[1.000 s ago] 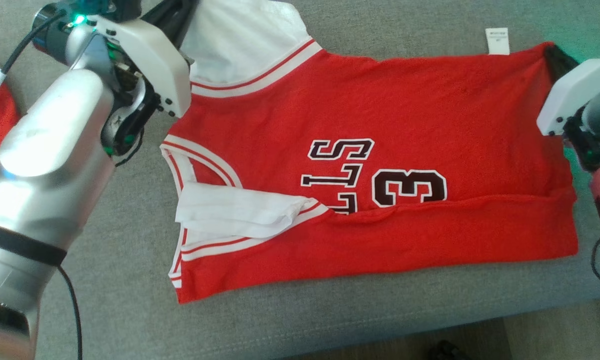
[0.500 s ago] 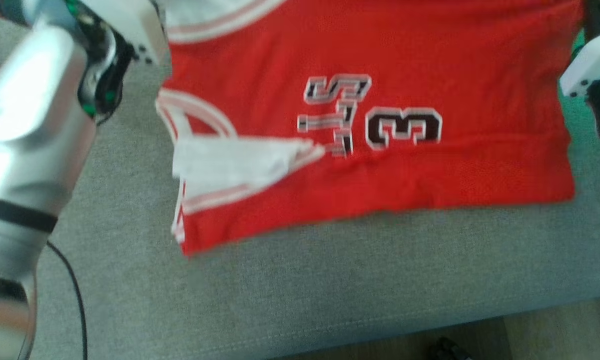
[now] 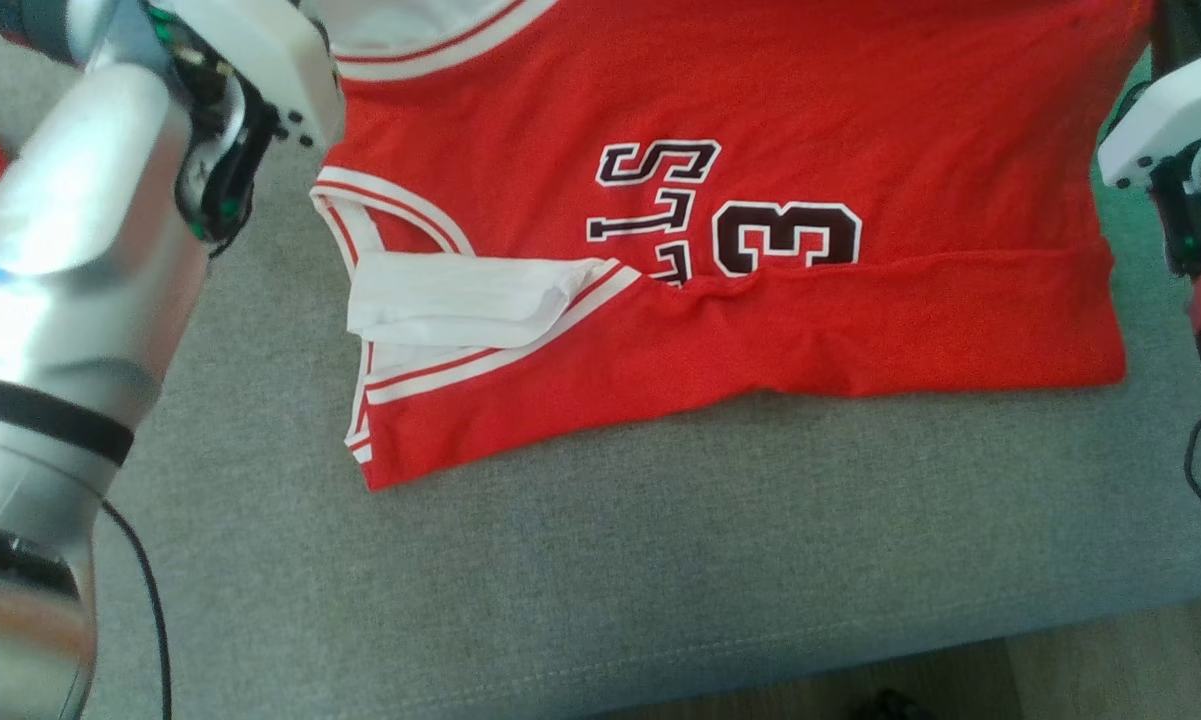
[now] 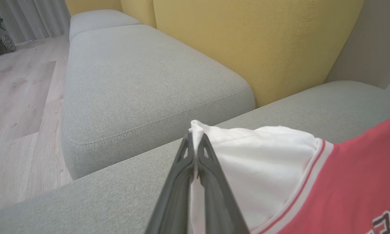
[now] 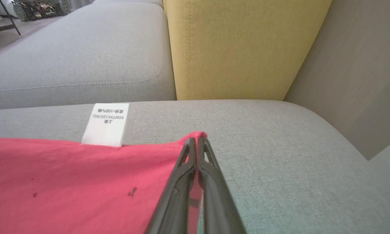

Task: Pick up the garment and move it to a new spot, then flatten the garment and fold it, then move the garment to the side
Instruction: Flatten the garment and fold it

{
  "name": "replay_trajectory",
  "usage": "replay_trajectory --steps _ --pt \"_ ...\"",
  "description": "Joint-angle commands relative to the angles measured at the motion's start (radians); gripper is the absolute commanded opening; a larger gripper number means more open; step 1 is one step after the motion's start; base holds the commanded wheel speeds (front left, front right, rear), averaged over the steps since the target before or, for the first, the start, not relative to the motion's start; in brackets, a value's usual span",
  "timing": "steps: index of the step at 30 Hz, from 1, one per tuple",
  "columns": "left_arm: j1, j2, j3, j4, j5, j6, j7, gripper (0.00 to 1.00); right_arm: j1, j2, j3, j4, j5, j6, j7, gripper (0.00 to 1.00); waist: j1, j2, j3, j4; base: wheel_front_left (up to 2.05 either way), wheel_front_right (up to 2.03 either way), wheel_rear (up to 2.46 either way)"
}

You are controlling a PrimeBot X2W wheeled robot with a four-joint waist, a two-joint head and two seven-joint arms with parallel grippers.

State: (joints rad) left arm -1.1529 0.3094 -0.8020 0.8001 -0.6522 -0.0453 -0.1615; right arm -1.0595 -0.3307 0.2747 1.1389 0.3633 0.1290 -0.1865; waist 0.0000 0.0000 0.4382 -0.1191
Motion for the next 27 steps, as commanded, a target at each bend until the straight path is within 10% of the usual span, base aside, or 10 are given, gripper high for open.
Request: replay_trajectory --steps 1,14,27 --pt "-0.02 0.042 0.021 -0.022 0.005 -0.004 -0.012 0.0 0.017 -0.017 0.016 -0.032 0.016 0.002 -0.017 0.0 0.0 0.0 -0.021 0.002 0.0 0.0 0.0" --pt "0.2 0.131 -0.051 -0.199 -0.01 -0.027 0.036 0.0 0.228 -0.13 0.196 -0.215 0.193 0.002 0.099 0.0 0.0 0.0 -0.179 0.013 0.0 0.0 0.0" --pt "0.49 0.302 -0.119 -0.543 -0.056 0.048 0.189 0.0 0.483 -0.331 0.319 -0.507 0.405 0.002 0.359 0.0 0.0 0.0 -0.291 0.02 0.0 0.0 0.0"
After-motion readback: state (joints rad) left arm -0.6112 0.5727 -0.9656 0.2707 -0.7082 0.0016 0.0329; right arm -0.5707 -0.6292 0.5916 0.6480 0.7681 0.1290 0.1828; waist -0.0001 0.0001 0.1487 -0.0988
